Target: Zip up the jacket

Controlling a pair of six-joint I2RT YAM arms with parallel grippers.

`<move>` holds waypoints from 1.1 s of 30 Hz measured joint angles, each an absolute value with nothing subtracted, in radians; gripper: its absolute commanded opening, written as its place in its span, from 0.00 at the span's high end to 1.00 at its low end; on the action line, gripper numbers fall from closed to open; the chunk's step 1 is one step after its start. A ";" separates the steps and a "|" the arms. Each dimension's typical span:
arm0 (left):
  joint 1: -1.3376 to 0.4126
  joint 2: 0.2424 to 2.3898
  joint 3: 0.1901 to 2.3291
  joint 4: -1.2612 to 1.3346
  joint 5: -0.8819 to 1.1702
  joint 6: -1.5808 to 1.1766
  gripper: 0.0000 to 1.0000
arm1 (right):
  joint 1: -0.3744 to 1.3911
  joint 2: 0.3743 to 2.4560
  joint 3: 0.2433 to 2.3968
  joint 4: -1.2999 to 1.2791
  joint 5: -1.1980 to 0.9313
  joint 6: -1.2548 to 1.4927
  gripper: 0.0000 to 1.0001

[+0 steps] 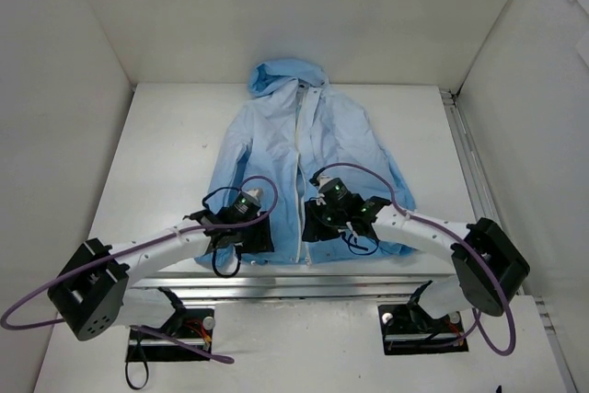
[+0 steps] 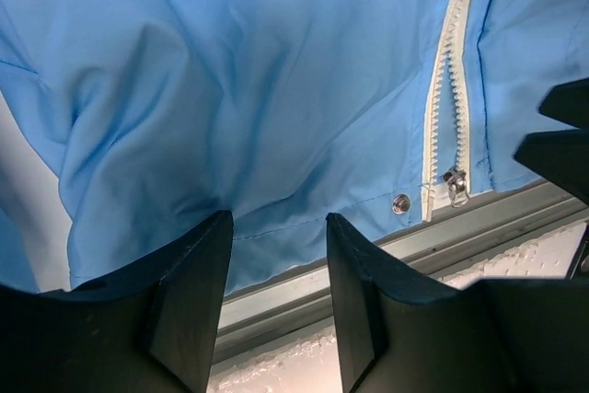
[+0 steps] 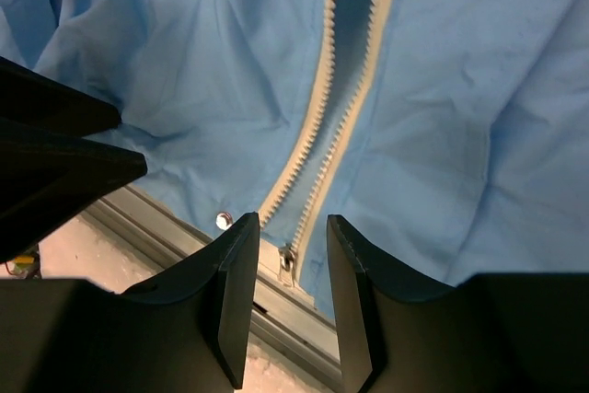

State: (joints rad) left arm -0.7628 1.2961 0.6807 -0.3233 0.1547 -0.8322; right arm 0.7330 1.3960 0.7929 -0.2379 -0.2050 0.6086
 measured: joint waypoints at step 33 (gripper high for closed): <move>-0.780 1.214 0.464 -0.025 0.133 -0.916 0.61 | 0.705 1.573 0.708 0.089 -0.358 0.674 0.67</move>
State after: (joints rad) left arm -0.7799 1.2140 0.4644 -0.0254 0.1333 -0.9161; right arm 0.7048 1.5730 0.7082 0.0895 -0.3584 0.6743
